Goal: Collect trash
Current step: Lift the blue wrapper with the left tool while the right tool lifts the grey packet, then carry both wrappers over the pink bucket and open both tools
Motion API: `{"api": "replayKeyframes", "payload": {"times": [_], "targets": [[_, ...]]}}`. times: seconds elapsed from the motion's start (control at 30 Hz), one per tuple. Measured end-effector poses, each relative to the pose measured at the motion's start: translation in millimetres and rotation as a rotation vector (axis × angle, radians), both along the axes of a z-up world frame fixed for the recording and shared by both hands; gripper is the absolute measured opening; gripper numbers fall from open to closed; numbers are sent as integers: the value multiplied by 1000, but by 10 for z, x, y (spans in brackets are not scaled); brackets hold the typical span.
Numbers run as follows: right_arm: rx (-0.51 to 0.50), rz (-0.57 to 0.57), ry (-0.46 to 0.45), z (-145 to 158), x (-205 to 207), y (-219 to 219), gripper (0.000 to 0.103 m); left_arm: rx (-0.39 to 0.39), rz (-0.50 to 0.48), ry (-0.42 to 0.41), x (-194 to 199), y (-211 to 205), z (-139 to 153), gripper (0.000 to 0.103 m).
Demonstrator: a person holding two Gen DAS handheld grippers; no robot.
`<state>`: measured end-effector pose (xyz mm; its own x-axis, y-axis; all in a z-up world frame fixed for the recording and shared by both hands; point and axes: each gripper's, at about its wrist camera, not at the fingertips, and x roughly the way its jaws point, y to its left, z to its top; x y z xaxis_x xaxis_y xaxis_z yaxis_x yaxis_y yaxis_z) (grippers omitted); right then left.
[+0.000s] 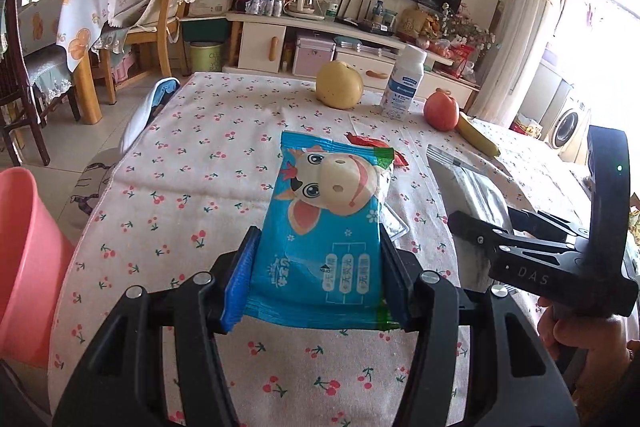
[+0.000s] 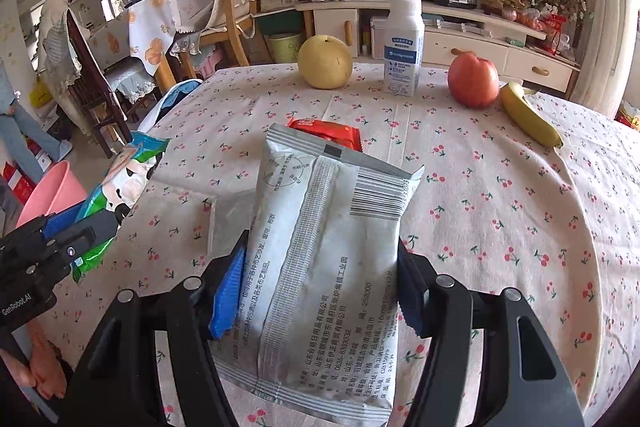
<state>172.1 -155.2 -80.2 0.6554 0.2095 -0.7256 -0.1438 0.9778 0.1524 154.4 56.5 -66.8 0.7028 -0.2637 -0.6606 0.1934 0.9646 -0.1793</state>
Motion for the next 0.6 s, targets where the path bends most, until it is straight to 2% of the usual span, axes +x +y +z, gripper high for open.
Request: {"api": "replayKeyframes", "payload": {"times": [0.37, 0.6], "targets": [[38, 84, 5, 172, -214, 547, 64, -5, 82, -50, -295, 423, 189, 57], [62, 185, -4, 359, -223, 1137, 64, -64, 182, -95, -392, 866, 349, 57]]}}
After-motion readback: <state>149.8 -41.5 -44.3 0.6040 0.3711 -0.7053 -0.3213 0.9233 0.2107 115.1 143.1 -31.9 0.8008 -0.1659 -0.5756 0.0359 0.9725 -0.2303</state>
